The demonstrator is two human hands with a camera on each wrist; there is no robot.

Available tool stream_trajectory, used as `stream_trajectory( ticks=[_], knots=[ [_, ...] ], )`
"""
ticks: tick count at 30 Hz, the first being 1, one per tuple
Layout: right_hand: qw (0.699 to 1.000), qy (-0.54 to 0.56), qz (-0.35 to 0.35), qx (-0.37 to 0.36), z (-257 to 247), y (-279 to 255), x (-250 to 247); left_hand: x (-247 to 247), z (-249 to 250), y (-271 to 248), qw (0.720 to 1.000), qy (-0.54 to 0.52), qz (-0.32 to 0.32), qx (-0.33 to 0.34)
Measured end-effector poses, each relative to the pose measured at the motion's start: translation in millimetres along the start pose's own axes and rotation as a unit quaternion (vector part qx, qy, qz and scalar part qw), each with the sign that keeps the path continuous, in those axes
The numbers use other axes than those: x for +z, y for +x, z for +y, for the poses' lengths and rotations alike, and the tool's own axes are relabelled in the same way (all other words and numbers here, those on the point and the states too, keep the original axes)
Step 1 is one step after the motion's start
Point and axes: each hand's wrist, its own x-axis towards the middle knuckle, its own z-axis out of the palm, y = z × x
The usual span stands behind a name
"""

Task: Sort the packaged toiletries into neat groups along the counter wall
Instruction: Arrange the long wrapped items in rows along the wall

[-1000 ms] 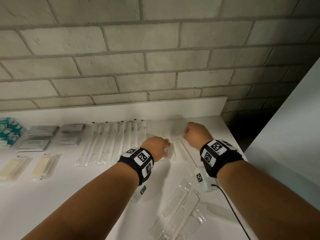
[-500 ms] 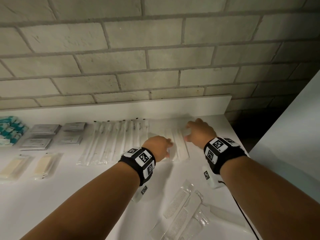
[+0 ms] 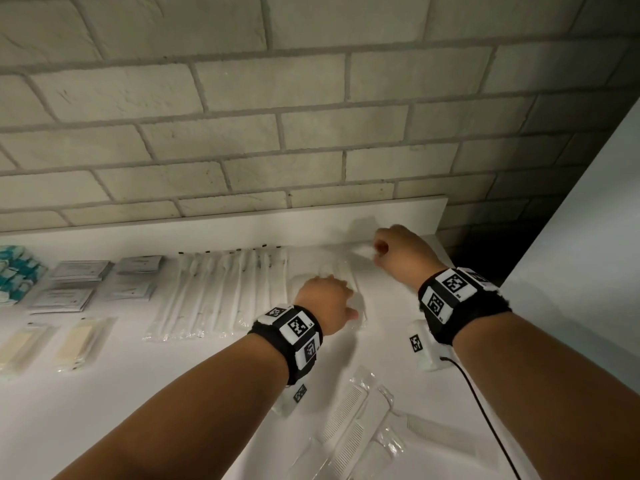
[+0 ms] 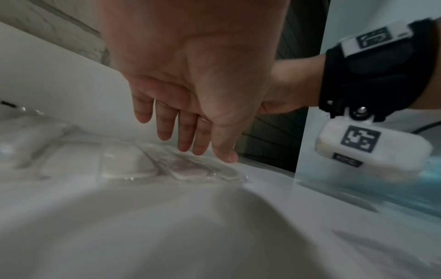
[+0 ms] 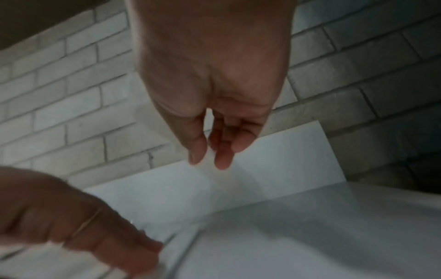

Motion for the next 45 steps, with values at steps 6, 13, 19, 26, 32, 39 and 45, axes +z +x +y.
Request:
stream_trajectory(
  ticks=[6,13,19,26,32,39,45],
  knots=[
    [0.977,-0.093,-0.187,-0.052,23,-32,5,-2,9,-2,0.999,-0.014,-0.012,-0.036],
    [0.968,-0.132,-0.213,-0.007,17,-31,12,4,13,5,0.998,-0.031,0.004,-0.048],
    [0.965,-0.114,-0.234,-0.025,18,-22,25,2,12,9,0.997,-0.041,0.003,-0.06],
    [0.966,-0.103,-0.237,-0.022,19,-23,27,3,10,11,0.997,-0.042,0.013,-0.057],
    [0.967,-0.102,-0.235,-0.02,19,-24,29,5,7,14,0.998,-0.039,0.012,-0.045],
    [0.988,0.105,-0.116,-0.018,9,-51,15,7,6,-3,0.997,-0.045,0.057,-0.03],
    [0.931,-0.047,-0.342,-0.121,-37,-116,13,3,-2,-19,0.996,-0.041,0.066,-0.039]
  ],
)
